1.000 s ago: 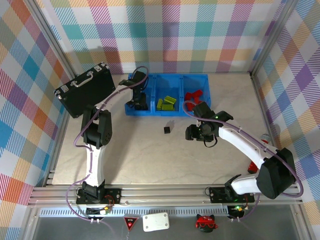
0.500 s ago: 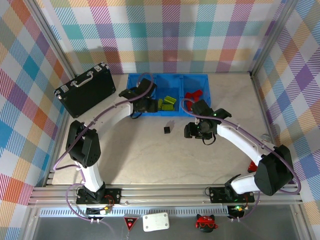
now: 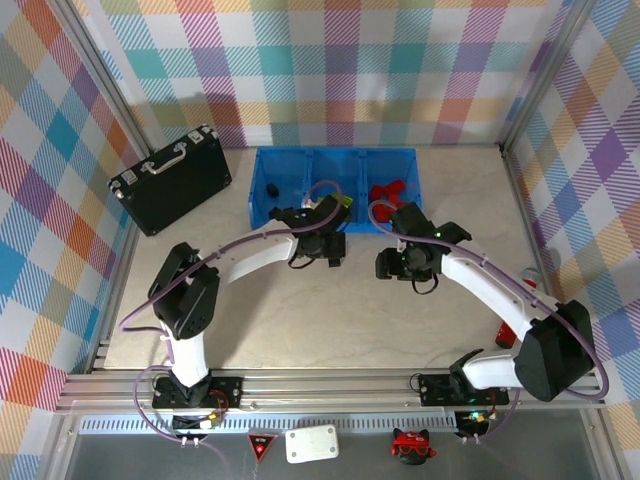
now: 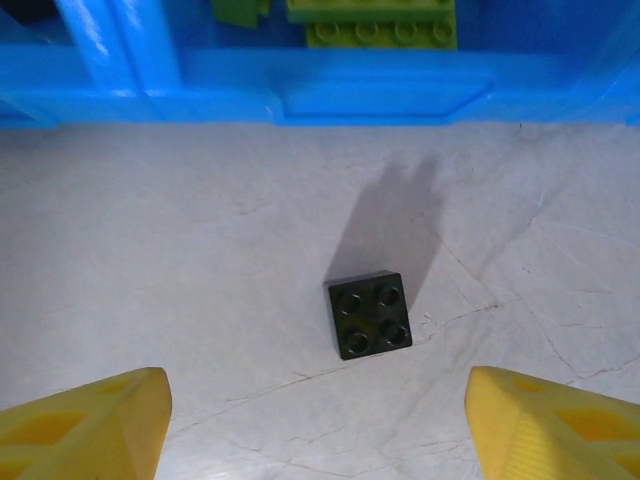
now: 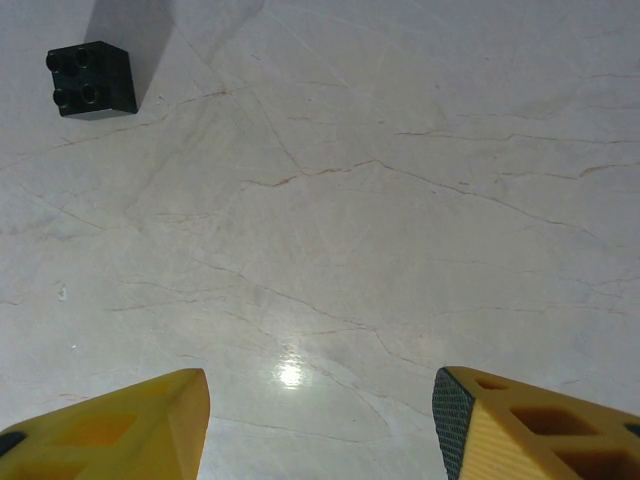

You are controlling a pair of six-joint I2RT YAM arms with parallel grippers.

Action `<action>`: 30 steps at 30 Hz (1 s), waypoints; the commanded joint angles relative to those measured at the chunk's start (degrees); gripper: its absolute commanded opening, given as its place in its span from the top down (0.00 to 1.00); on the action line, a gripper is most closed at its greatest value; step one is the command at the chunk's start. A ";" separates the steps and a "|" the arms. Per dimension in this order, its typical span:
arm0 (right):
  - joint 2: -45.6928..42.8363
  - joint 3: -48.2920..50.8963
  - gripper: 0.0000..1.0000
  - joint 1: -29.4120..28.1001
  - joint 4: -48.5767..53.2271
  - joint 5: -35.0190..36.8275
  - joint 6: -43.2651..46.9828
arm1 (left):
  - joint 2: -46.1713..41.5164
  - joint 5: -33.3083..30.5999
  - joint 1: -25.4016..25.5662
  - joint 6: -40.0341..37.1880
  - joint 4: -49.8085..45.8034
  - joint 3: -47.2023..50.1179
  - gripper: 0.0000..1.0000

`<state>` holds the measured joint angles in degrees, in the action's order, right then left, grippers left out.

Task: Sort the legos into containers by color
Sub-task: Pick up the lego from the center of the table.

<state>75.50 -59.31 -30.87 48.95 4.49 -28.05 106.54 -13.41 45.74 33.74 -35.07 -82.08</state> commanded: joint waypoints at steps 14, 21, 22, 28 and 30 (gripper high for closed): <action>-5.52 3.89 0.38 3.98 1.06 -0.08 2.63 | 11.64 0.47 3.29 4.63 2.02 -4.54 0.43; -6.37 4.46 0.38 4.33 1.06 -0.36 2.36 | 13.92 0.44 3.24 4.06 0.92 -6.84 0.52; -6.55 4.60 0.38 4.33 0.98 -0.44 2.22 | 14.19 0.57 3.25 4.01 0.88 -7.08 0.53; -6.77 4.79 0.38 4.33 1.14 -0.71 2.05 | 14.75 0.58 3.29 4.06 0.54 -7.17 0.56; -7.08 4.89 0.38 4.34 1.15 -0.70 1.88 | 14.59 0.37 3.31 3.91 0.53 -7.04 0.58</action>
<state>69.78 -55.16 -26.94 49.12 4.82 -26.13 120.81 -12.95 48.47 37.91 -33.01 -87.99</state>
